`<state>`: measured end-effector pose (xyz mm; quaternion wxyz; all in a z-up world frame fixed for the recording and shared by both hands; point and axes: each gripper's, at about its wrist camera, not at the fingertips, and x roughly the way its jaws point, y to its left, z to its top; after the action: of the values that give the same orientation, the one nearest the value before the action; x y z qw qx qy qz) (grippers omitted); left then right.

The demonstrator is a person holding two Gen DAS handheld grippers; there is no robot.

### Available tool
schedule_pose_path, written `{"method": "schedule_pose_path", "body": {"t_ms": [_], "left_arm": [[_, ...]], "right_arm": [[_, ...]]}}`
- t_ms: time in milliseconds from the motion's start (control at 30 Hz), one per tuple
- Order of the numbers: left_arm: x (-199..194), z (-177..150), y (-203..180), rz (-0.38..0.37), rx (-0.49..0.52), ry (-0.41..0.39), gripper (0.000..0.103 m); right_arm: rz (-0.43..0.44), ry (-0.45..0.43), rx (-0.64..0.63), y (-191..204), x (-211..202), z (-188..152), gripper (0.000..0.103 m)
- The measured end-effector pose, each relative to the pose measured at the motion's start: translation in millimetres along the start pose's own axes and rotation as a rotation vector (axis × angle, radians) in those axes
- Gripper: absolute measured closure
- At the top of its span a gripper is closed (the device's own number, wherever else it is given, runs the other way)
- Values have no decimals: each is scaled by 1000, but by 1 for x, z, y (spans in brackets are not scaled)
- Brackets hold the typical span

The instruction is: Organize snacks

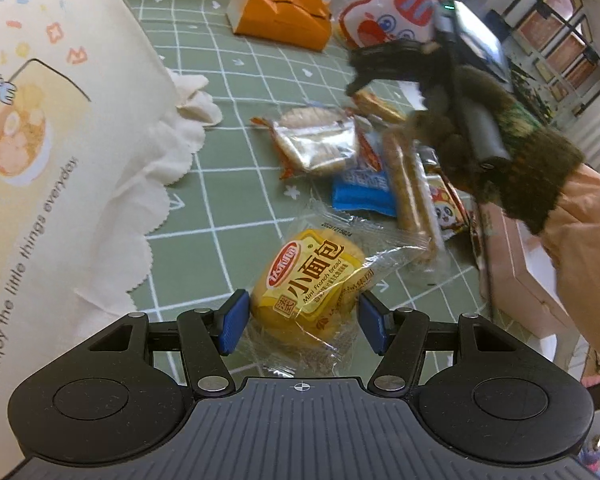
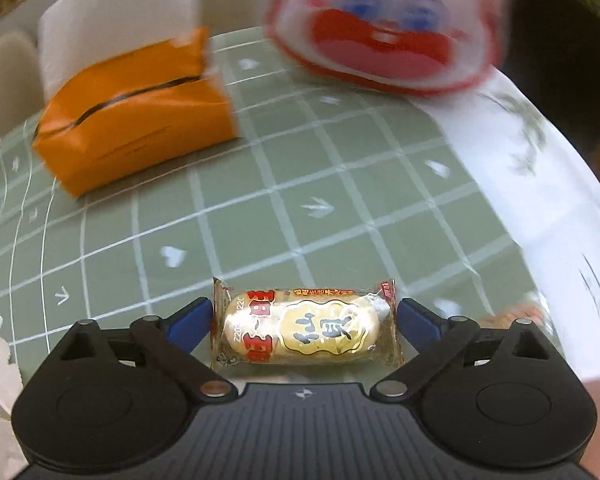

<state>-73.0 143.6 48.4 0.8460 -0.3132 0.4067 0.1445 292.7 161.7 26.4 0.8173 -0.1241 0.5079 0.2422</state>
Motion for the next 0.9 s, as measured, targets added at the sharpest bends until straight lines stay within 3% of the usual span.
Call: {"method": "schedule_pose_path", "body": {"t_ms": [200,267,433,667,800,900], "left_arm": [[12,-3,-8,-9,21,33,38],[17,-5,-15,-16,48,43,38],[28,-10,-29,-54,88,56,38],[38,-10,-47,-83,105,55,38],[38,-9,-49,-65,98,37,38],[34,-7,-44,-55,87,32,38]], "right_arm": [[110,-51,20,-44,-85,-40,11],[140,-57,5,-54,-116,-67,23],[161,-52,16,-79,-166,-141,25],[114,-3,119,-111,-175,-219,25],[198,-6,323,-119,-167,-225,27],[224,-36,457,-109,-160,-210,36]]}}
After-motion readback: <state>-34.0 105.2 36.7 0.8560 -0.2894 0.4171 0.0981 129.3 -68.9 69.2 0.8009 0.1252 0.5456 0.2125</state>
